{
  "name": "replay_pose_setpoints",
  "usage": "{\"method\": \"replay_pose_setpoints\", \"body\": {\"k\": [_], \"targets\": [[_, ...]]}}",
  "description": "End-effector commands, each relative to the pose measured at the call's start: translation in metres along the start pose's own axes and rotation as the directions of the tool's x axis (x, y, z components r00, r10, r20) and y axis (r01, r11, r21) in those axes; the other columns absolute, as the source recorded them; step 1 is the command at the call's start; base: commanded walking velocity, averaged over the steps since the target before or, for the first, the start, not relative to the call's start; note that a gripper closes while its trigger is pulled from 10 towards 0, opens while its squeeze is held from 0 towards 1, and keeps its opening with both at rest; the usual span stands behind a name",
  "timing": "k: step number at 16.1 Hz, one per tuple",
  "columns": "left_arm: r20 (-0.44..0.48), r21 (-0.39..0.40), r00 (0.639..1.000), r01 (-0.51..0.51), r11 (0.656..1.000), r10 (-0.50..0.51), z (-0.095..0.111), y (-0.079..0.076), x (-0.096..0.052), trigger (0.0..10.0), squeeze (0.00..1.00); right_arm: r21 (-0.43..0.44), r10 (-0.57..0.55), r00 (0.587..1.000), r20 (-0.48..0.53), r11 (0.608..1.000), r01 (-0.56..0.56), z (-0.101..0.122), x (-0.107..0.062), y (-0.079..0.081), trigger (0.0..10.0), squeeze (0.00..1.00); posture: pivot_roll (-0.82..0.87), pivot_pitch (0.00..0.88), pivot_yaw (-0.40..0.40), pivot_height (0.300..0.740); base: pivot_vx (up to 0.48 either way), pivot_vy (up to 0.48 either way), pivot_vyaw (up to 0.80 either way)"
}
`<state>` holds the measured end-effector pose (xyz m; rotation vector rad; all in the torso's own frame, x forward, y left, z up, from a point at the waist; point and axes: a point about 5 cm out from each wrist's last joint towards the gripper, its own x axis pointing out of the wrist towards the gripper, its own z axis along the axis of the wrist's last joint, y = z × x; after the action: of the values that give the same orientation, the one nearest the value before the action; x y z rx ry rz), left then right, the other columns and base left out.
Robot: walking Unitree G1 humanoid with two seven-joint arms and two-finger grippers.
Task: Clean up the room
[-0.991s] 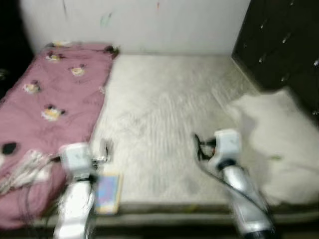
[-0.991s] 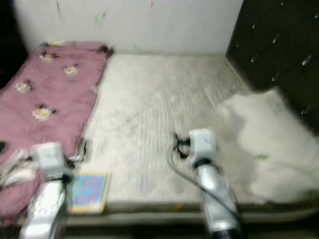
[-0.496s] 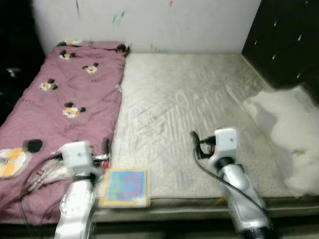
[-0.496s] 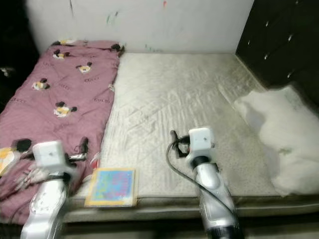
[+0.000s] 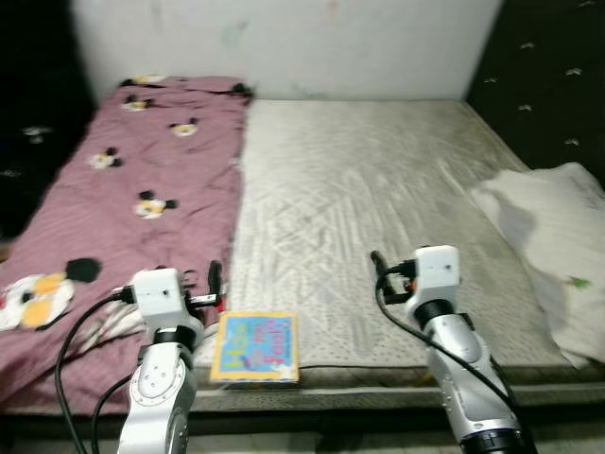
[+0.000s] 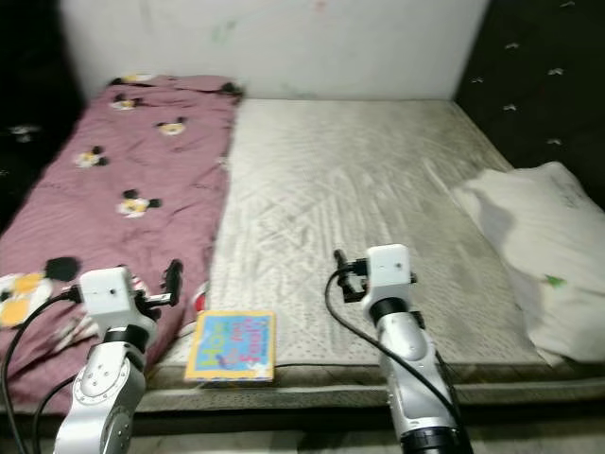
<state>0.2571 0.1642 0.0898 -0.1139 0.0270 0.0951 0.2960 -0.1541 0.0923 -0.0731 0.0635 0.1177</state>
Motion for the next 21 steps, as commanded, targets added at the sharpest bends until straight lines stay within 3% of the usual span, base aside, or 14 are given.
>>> {"method": "replay_pose_setpoints", "body": {"k": [1, 3, 7, 9, 13, 15, 19, 21], "targets": [[-0.014, 0.010, 1.000, -0.016, 1.000, 0.016, -0.002, 0.006, 0.000, 10.0, 0.00, 0.007, 0.015, 1.000, 0.012, 1.000, -0.015, 0.003, 0.003, 0.005, 10.0, 0.00, 0.04, 0.008, -0.011, 0.740, 0.000, 0.480, 0.00], [-0.009, 0.012, 1.000, -0.017, 1.000, 0.017, -0.001, 0.006, 0.000, 10.0, 0.00, 0.006, 0.016, 1.000, 0.013, 1.000, -0.016, 0.003, 0.003, 0.005, 10.0, 0.00, 0.04, 0.008, -0.011, 0.740, 0.000, 0.480, 0.00], [-0.014, 0.050, 0.999, -0.050, 0.998, 0.050, -0.002, 0.007, -0.001, 10.0, 0.00, 0.003, 0.018, 1.000, 0.012, 1.000, -0.018, 0.003, 0.003, 0.005, 10.0, 0.00, 0.04, 0.006, -0.012, 0.740, 0.000, 0.000, 0.00], [-0.047, -0.008, 0.997, -0.059, 0.998, 0.058, -0.005, 0.013, -0.002, 10.0, 0.00, 0.003, 0.017, 1.000, 0.011, 1.000, -0.018, 0.003, 0.003, 0.004, 10.0, 0.00, 0.04, 0.007, -0.013, 0.740, 0.000, 0.000, 0.00], [-0.032, 0.010, 0.996, -0.079, 0.997, 0.079, -0.007, 0.022, -0.004, 10.0, 0.00, 0.003, 0.016, 1.000, 0.004, 1.000, -0.016, 0.002, 0.004, 0.005, 10.0, 0.00, 0.03, 0.016, -0.014, 0.740, 0.000, 0.000, 0.00], [-0.035, 0.005, 0.996, -0.082, 0.997, 0.082, -0.006, 0.023, -0.003, 10.0, 0.00, 0.004, 0.014, 1.000, 0.003, 1.000, -0.014, 0.002, 0.004, 0.004, 10.0, 0.00, 0.03, 0.022, -0.013, 0.740, 0.000, 0.000, -0.80], [-0.012, 0.020, 0.998, -0.062, 0.998, 0.062, -0.003, 0.021, -0.002, 10.0, 0.00, 0.003, 0.012, 1.000, -0.001, 1.000, -0.012, 0.000, 0.003, 0.004, 10.0, 0.00, 0.03, 0.023, -0.012, 0.740, 0.000, 0.421, -0.11], [-0.083, 0.054, 0.988, -0.129, 0.990, 0.133, -0.013, 0.030, -0.003, 10.0, 0.00, 0.002, 0.013, 1.000, -0.003, 1.000, -0.013, 0.000, 0.003, 0.004, 10.0, 0.00, 0.03, 0.032, -0.011, 0.740, 0.000, 0.000, 0.00]]}}
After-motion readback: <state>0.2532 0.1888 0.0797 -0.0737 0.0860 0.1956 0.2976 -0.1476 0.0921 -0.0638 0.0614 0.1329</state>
